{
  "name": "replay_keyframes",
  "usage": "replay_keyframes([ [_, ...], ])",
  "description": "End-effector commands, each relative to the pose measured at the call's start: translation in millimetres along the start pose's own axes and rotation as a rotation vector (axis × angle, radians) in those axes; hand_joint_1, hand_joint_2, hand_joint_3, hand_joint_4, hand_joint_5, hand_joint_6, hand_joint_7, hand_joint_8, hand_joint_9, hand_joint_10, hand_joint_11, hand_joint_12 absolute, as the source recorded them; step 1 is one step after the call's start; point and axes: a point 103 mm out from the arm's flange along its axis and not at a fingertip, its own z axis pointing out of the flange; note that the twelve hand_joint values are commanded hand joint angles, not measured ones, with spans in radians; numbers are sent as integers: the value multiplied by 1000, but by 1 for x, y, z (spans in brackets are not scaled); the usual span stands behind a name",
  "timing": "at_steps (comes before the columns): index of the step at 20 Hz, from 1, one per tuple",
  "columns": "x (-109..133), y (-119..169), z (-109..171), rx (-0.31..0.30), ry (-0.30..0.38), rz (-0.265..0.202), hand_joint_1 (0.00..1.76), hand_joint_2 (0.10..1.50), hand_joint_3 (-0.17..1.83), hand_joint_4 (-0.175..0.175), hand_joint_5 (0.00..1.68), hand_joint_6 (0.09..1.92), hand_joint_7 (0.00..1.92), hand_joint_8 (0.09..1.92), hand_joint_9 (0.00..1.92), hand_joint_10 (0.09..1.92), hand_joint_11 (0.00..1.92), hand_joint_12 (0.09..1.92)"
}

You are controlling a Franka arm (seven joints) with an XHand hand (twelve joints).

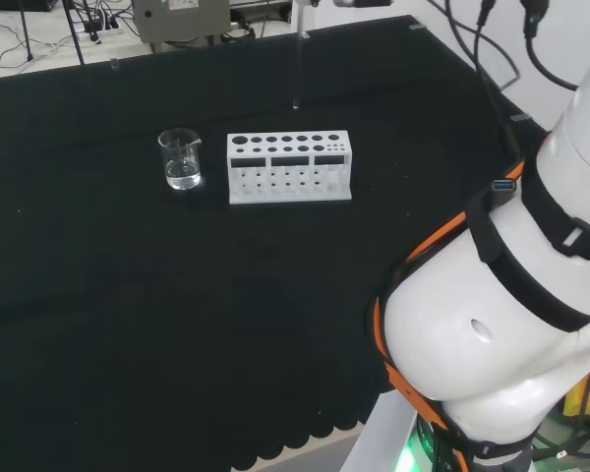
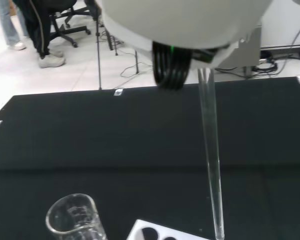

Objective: Stir in the beaker to the left of the white test tube rack with the glass rod.

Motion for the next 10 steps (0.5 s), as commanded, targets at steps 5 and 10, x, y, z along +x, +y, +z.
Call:
replay_keyframes([
  [5, 73, 40, 11, 8, 60, -136, 1340, 525, 846, -175, 1319, 418, 1427, 737, 1747, 571, 1388, 1083],
  [10, 98, 54, 13, 8, 70, -184, 1340, 526, 846, -175, 1321, 415, 1425, 740, 1746, 573, 1387, 1083],
])
